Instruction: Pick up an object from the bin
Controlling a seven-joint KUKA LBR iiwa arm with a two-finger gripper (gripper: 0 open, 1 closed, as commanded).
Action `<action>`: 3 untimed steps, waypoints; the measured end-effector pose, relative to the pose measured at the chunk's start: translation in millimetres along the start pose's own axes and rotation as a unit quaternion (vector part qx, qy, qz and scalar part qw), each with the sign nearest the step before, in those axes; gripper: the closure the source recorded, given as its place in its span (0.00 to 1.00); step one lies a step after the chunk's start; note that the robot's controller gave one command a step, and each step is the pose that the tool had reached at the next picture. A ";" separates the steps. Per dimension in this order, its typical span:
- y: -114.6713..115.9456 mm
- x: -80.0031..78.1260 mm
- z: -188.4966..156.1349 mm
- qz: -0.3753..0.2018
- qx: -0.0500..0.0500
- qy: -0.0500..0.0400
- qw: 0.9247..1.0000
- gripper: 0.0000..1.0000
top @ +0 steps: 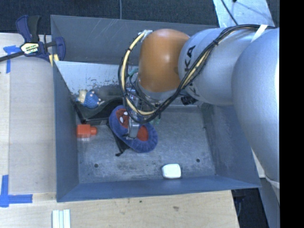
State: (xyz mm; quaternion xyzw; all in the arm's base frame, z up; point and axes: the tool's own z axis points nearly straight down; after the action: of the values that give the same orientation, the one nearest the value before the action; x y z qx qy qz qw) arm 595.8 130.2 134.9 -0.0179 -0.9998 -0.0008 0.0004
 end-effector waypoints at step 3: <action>9.1 -2.1 -34.4 0.078 -0.001 -0.006 0.997 1.00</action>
Offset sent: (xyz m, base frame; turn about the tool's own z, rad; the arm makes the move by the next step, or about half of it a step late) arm -0.0046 0.0033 -0.0649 0.1645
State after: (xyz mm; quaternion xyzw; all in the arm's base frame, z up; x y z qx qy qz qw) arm 598.2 139.2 169.3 -0.0961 -0.9954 -0.0018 -0.0052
